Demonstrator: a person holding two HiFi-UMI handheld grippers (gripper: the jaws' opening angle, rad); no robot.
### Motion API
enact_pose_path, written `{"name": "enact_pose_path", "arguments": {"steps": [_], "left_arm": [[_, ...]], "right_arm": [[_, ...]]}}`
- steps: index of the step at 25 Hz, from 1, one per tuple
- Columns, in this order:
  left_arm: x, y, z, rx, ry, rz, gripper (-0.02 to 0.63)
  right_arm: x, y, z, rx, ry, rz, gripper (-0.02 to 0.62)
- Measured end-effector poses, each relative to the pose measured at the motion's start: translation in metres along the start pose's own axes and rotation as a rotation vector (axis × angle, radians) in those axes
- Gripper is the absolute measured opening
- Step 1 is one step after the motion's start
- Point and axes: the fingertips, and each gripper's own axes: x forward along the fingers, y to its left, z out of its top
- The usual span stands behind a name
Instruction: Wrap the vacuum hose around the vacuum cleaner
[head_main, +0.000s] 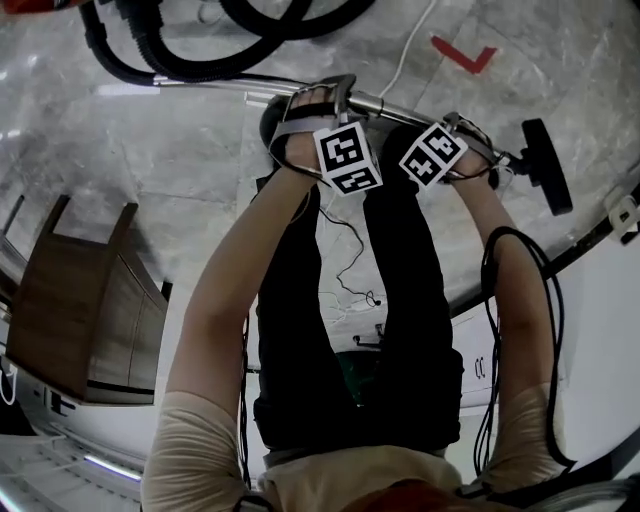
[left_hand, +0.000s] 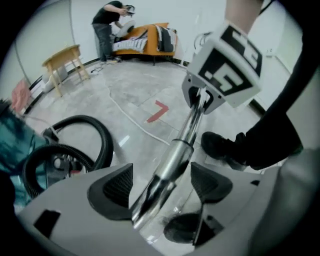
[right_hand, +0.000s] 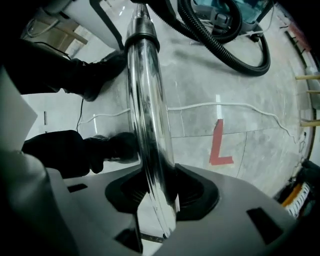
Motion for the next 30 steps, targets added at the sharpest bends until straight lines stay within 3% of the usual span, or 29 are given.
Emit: {"name": "enact_pose_path", "arguments": {"steps": [5,8,16,21,26,30], "left_arm": [[-0.031,0.017,-0.046,-0.249,-0.054,0.001,0.351],[-0.036,0.016,-0.064,-0.319,-0.057,-0.017,0.351],[-0.033,0.004,-0.072,-0.337,-0.066,-0.068,0.351],[-0.033,0.001,-0.074,-0.331,-0.053,-0.089,0.351],[-0.030,-0.003,-0.069,-0.321,-0.042,-0.112,0.351],[-0.030,-0.001,-0.061,-0.322,-0.044,-0.119,0.351]], "right_arm": [[0.022,-0.004,-0.008,0.011,0.137,-0.015,0.123],[0.032,-0.005,-0.009,0.022,0.174,-0.024,0.123],[0.048,-0.021,0.001,0.129,0.202,-0.088,0.144],[0.050,-0.018,-0.012,0.315,0.178,0.014,0.170],[0.047,-0.018,-0.046,0.344,0.151,0.027,0.170],[0.033,-0.028,-0.056,0.514,0.089,0.083,0.170]]}}
